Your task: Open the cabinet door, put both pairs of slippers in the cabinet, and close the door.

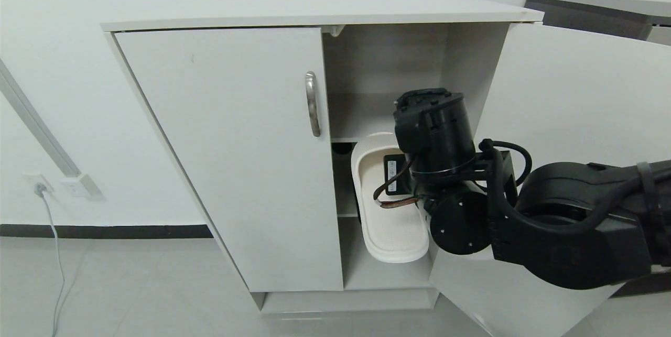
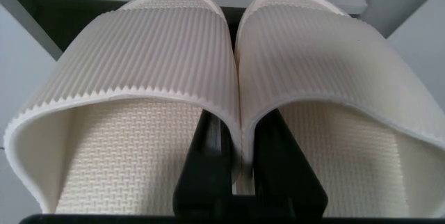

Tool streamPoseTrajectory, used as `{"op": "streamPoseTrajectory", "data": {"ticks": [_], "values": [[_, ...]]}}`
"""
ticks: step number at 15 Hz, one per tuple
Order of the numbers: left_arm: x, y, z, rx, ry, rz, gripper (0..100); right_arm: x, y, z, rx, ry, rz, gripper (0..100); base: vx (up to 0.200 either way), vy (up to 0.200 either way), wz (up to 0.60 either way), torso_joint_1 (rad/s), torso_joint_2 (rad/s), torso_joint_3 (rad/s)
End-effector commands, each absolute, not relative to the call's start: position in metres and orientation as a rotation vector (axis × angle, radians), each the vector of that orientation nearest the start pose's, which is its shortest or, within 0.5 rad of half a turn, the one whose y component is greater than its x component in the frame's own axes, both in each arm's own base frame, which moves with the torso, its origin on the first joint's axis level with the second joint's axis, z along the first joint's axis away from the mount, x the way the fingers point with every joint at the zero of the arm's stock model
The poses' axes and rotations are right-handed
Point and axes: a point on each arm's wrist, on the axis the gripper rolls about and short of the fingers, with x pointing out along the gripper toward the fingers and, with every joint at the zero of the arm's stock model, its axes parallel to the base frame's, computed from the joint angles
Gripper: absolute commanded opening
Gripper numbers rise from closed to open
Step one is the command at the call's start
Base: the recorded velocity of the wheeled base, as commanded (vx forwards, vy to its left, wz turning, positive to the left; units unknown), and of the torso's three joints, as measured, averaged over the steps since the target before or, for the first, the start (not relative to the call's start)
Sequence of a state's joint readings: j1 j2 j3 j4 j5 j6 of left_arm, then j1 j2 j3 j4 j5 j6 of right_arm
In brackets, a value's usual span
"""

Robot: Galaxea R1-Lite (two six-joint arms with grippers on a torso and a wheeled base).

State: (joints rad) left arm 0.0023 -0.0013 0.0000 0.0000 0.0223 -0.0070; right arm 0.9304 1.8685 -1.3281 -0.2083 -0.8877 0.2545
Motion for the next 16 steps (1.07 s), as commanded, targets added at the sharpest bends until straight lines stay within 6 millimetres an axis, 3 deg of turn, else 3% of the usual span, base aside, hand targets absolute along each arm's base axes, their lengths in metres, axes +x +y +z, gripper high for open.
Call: {"op": "streamPoseTrajectory", "data": {"ticks": [1,10,16], "values": [[-0.023,0.0,0.075,-0.006,0.0,0.025,0,0.233,0.283,0.231,-0.006,0.206,0.015,0,0.2,0.0,0.0,0.007,0.01,0.002],[-0.023,0.0,0.075,-0.006,0.0,0.025,0,0.234,0.284,0.229,-0.009,0.208,0.013,0,0.2,0.0,0.0,0.001,0.0,0.003],[-0.023,0.0,0.075,-0.008,0.0,0.025,0,0.244,0.287,0.226,0.012,0.197,0.012,0,0.0,0.0,0.0,0.0,0.0,0.0]]}}
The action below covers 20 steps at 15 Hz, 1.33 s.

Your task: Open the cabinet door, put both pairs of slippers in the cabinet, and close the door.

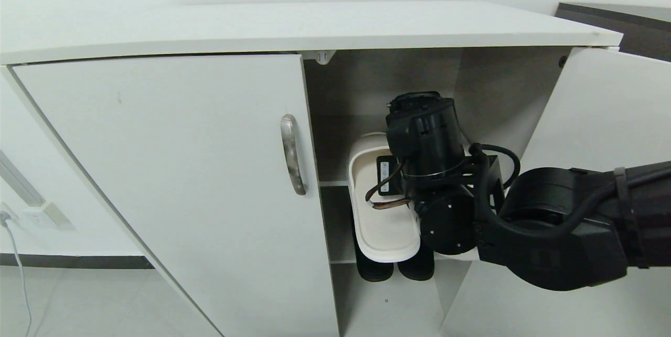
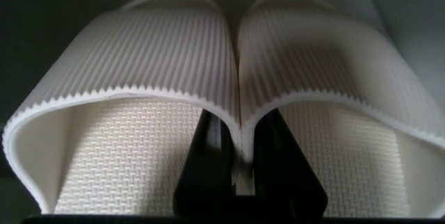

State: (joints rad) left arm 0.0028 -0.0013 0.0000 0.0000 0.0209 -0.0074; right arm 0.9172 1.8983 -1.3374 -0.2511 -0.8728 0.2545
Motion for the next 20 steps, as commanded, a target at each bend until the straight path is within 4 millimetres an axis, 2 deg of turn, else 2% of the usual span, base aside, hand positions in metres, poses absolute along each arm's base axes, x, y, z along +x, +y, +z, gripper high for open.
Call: {"op": "streamPoseTrajectory", "data": {"ticks": [1,5,10,13,19,20], "values": [[-0.023,0.0,0.075,-0.008,0.0,0.025,0,0.25,0.286,0.225,0.015,0.201,0.014,0,0.0,0.0,0.0,0.0,0.0,0.0],[-0.023,0.0,0.075,-0.008,0.0,0.025,0,0.276,0.287,0.223,0.035,0.208,0.027,0,0.0,0.0,0.0,0.0,0.0,0.0],[-0.023,0.0,0.075,-0.008,0.0,0.025,0,0.312,0.289,0.235,0.049,0.203,0.004,0,0.0,0.0,0.0,0.0,0.0,0.0],[-0.023,0.0,0.075,-0.009,0.0,0.026,0,0.325,0.291,0.24,0.066,0.188,-0.003,0,0.0,0.0,0.0,0.0,0.0,0.0],[-0.023,0.0,0.075,-0.011,0.0,0.026,0,0.334,0.294,0.237,0.071,0.183,-0.011,0,0.0,0.0,0.0,0.0,0.0,0.0],[-0.023,0.0,0.075,-0.012,0.0,0.026,0,0.334,0.294,0.236,0.07,0.184,-0.012,100,0.0,0.0,0.0,0.0,0.0,0.0]]}}
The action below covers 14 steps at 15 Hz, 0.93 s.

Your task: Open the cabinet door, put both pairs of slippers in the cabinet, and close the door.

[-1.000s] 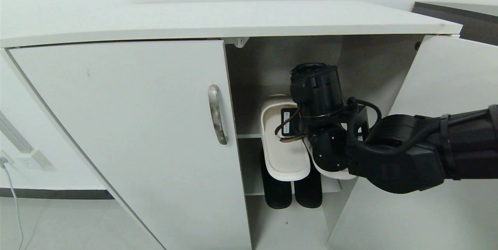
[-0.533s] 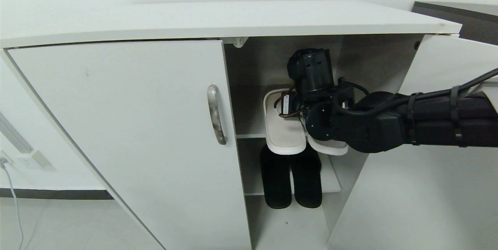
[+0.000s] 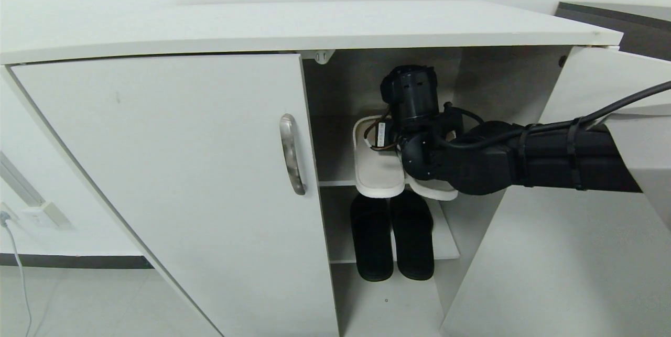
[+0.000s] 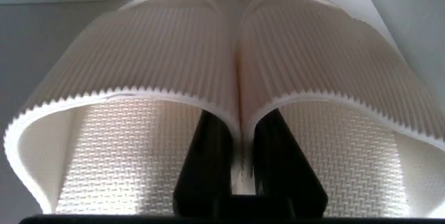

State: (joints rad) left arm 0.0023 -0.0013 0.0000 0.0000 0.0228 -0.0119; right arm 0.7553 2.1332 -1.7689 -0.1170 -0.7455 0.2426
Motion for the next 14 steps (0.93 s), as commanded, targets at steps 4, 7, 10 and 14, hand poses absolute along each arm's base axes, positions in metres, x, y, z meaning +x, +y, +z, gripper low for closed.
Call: {"op": "streamPoseTrajectory", "data": {"ticks": [4,7,10,14], "values": [[-0.023,0.0,0.075,-0.014,0.0,0.026,0,0.334,0.294,0.234,0.065,0.189,-0.012,100,0.0,0.0,0.0,0.0,0.0,0.0],[-0.023,0.0,0.075,-0.014,0.0,0.026,0,0.329,0.294,0.237,0.066,0.187,-0.008,100,0.0,0.0,0.0,0.0,0.0,0.0],[-0.023,0.0,0.075,-0.014,0.0,0.026,0,0.31,0.292,0.24,0.049,0.199,0.01,100,0.0,0.0,0.0,0.0,0.0,0.0],[-0.023,0.0,0.075,-0.015,0.0,0.028,0,0.259,0.277,0.26,0.044,0.2,0.077,100,0.0,0.0,0.0,0.0,0.0,0.0]]}}
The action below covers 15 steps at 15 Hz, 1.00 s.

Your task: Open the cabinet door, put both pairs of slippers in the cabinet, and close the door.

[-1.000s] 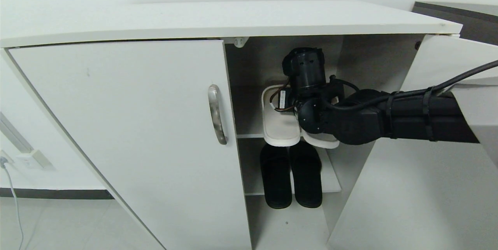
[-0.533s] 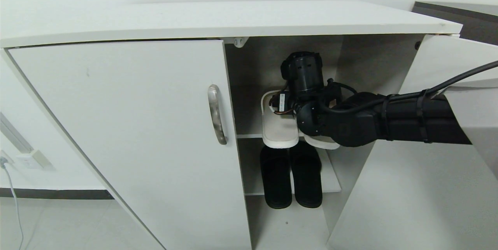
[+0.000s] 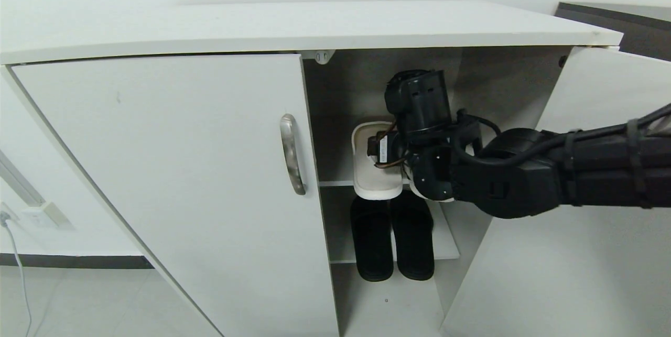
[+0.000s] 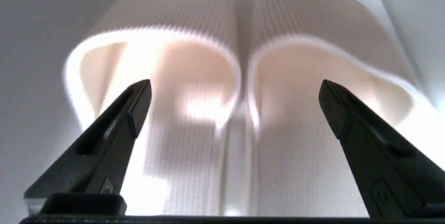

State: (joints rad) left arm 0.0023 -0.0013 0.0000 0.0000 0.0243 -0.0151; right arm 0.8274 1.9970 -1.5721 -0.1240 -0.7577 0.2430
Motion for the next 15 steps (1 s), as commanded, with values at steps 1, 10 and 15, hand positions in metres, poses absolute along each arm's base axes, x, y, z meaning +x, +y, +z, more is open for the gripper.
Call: {"op": "streamPoseTrajectory", "data": {"ticks": [1,10,15], "values": [[-0.023,0.0,0.075,-0.014,0.0,0.028,0,0.246,0.271,0.263,0.041,0.204,0.096,100,0.0,0.0,0.0,0.0,0.0,0.0],[-0.023,0.0,0.075,-0.014,0.0,0.026,0,0.158,0.229,0.217,0.018,0.224,0.266,0,0.0,0.0,0.0,0.0,0.0,0.0],[-0.023,0.001,0.075,-0.014,0.0,0.031,0,0.157,0.229,0.203,-0.008,0.222,0.308,0,0.0,0.0,0.0,0.0,0.0,0.0]]}}
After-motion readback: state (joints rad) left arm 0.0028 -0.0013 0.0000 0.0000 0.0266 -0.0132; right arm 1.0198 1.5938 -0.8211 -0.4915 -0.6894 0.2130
